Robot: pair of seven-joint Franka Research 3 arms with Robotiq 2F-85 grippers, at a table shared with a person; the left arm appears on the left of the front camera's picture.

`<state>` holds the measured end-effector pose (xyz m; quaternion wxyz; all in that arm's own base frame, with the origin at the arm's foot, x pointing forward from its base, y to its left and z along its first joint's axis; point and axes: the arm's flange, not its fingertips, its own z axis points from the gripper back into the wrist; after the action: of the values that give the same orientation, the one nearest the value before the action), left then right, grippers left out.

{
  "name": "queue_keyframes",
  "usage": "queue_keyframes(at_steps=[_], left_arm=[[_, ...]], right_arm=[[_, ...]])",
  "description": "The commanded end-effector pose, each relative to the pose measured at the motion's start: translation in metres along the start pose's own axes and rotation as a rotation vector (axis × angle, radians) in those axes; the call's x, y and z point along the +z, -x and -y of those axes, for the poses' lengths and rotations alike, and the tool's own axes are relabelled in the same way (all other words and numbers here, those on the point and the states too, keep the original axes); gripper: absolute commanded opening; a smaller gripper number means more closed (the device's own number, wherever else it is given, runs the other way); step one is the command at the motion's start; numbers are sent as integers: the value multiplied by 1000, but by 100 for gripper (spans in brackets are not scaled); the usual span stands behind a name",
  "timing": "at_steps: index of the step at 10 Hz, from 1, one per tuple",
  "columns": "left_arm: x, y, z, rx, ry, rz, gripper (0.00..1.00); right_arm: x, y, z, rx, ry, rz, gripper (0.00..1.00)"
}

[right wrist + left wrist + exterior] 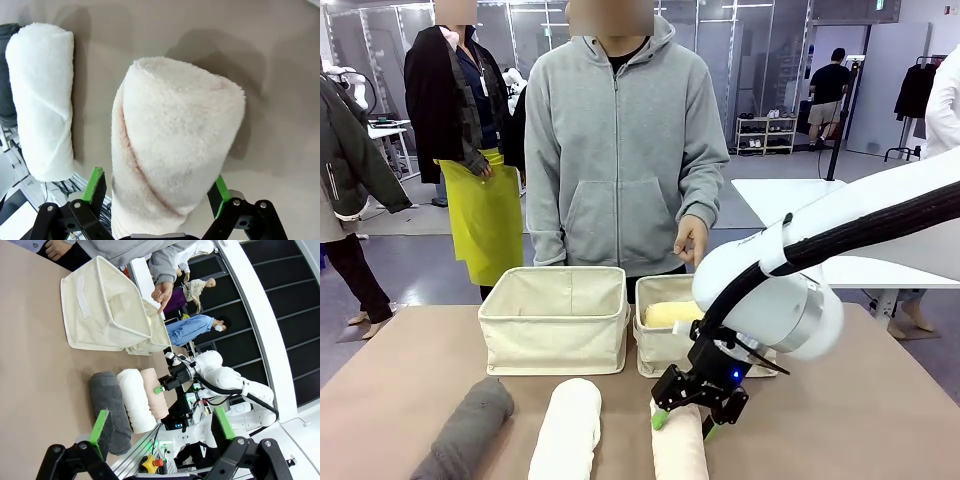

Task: Divide the towels into two baskets.
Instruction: Pick up one hotel-folded towel from the bottom of the table and place it in the Fabric basket indicated by the person.

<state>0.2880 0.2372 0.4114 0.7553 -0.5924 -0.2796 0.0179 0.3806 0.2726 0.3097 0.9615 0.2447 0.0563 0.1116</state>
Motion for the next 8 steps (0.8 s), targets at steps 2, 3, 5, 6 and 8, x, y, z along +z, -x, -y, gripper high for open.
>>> queue_keyframes(at_steps=[2,3,5,6,8], left_arm=[[2,2,2,-8,15,10,100],[2,2,2,-8,15,10,100],[2,2,2,-8,15,10,100],[2,2,2,-8,15,10,100],[2,2,2,-8,15,10,100]], right_arm=[[-9,-2,-8,53,7,-19,90],[-8,-2,-7,62,14,-21,80],[-8,-2,-7,61,14,-30,60],[-8,-2,-7,62,14,-32,50],[-5,-2,-6,59,12,-24,31]])
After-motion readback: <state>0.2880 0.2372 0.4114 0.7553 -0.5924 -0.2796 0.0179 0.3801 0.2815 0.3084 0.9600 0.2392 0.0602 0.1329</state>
